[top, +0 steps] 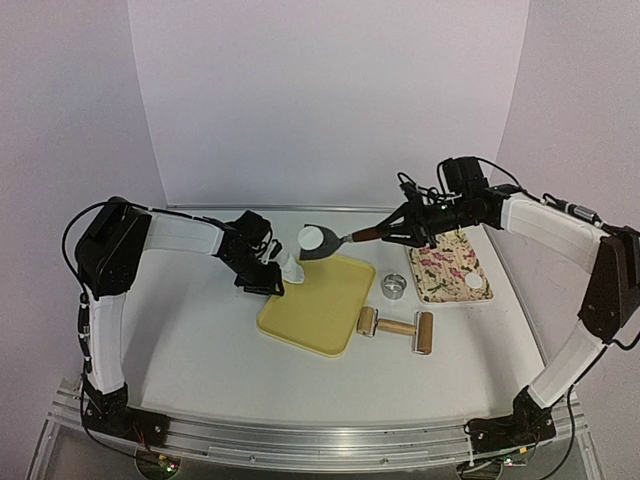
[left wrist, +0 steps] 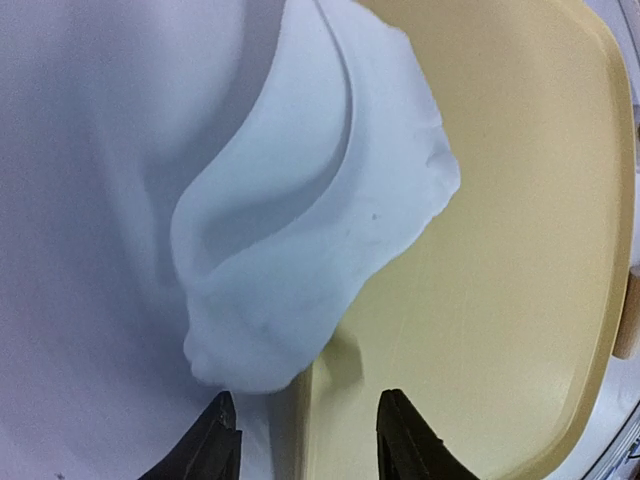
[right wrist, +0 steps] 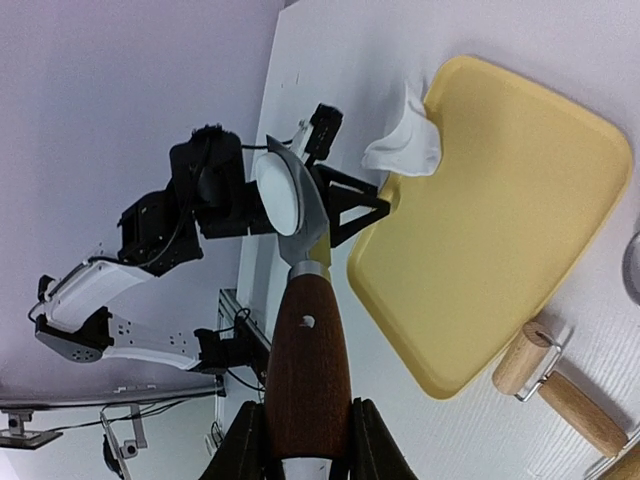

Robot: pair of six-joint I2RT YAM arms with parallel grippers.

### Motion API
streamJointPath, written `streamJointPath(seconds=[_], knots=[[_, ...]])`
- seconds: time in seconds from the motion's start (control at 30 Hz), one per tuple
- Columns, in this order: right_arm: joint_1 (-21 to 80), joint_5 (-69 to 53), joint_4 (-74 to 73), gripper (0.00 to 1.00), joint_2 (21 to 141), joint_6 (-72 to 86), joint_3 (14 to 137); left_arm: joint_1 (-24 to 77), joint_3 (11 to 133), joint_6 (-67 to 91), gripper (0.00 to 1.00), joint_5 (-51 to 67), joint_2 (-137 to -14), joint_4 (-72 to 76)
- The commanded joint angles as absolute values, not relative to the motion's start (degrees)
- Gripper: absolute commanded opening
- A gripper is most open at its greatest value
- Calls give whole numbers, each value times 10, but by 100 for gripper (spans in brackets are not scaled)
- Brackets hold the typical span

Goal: Roll out the dumpling wrappers from the dough

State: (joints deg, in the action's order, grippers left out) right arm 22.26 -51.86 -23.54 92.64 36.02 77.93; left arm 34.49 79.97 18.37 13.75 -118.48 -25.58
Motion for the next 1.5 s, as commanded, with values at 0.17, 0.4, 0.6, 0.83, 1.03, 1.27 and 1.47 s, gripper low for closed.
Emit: streamJointPath(seconds=[0.17,0.4,0.6,0.83,1.03,1.27,1.47], knots=[[97,-462,-282,0,858,359,780,322,722,203,71,145,-1059,-259],[-19,-402,-409,0,878,270,841,235,704,266,85,215,-979,-259],[-56,-312,-509,0,927,197,918,188,723,278,87,229,-971,-260],[-57,-222,-616,0,1004,130,1021,172,736,258,87,212,-976,-282],[-57,-220,-675,0,1071,111,1092,160,727,248,87,205,-966,-285],[-55,-143,-738,0,1101,94,1156,155,712,245,88,193,-953,-282],[-39,-100,-766,0,1110,91,1168,154,695,250,88,196,-947,-266]])
